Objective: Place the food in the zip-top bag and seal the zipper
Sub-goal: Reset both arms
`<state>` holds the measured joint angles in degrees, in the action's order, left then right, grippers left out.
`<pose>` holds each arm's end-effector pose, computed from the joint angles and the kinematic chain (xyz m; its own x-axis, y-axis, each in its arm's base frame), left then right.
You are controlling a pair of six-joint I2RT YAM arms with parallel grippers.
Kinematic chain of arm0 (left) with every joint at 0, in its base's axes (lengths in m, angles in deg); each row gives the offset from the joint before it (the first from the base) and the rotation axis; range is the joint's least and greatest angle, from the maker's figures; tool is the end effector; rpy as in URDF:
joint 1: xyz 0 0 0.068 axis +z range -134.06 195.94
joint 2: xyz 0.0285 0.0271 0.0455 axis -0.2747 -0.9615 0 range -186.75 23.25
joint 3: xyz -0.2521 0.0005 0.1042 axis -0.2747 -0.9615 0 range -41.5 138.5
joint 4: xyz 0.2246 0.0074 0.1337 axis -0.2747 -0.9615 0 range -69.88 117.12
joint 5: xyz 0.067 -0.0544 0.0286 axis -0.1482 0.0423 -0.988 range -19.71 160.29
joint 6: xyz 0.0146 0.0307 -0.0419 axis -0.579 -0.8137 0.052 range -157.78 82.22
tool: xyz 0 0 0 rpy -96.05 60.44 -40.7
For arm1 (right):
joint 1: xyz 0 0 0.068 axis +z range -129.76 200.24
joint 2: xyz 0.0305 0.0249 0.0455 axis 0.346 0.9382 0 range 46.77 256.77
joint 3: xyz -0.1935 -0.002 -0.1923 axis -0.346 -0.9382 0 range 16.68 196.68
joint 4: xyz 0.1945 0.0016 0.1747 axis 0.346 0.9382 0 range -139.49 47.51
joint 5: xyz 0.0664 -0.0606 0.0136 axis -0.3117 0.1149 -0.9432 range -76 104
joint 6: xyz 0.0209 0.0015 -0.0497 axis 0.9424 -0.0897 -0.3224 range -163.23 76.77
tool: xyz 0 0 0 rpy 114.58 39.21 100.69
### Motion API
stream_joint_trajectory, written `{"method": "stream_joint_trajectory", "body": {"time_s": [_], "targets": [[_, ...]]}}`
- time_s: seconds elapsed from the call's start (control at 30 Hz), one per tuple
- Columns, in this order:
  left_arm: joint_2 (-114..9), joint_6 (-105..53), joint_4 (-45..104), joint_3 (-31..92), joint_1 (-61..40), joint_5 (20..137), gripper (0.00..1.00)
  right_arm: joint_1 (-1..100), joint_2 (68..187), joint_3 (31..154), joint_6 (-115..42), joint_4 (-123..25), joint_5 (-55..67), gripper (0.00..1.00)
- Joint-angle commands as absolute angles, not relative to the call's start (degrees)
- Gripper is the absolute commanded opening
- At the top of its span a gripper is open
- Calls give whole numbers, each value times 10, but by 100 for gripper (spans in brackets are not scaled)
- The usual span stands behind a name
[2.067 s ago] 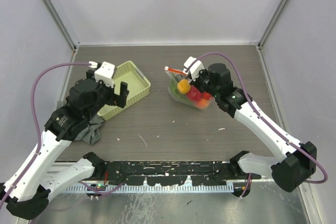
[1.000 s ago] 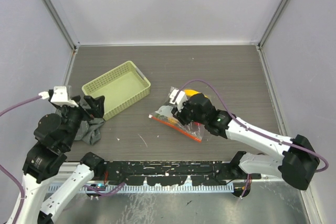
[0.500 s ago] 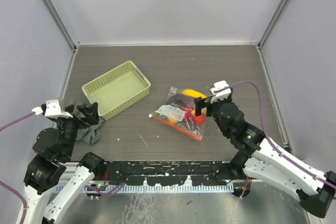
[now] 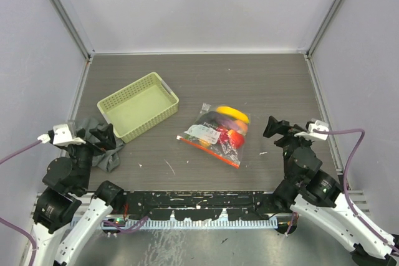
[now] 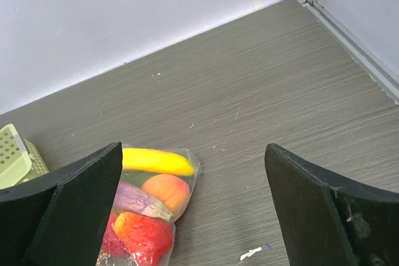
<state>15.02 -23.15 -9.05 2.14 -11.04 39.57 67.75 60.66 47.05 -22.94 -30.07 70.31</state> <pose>0.0335 0.0034 0.3407 0.0051 -0.2462 -0.9692 -0.0660 0.9670 -0.2460 0.0727 0.0356 0.2991 0.0204 0.3070 -0.9515 0.1548 0.9393 0.3063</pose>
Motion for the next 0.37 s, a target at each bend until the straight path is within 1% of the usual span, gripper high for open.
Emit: {"method": "stream_joint_trajectory", "body": {"time_s": [0.0,0.33], "targets": [[142,-225,-48,23,-108,387,98,678,587,457,-202,-310,732,100],[141,-221,-49,22,-108,398,98,679,588,458,-242,-332,702,100]]}}
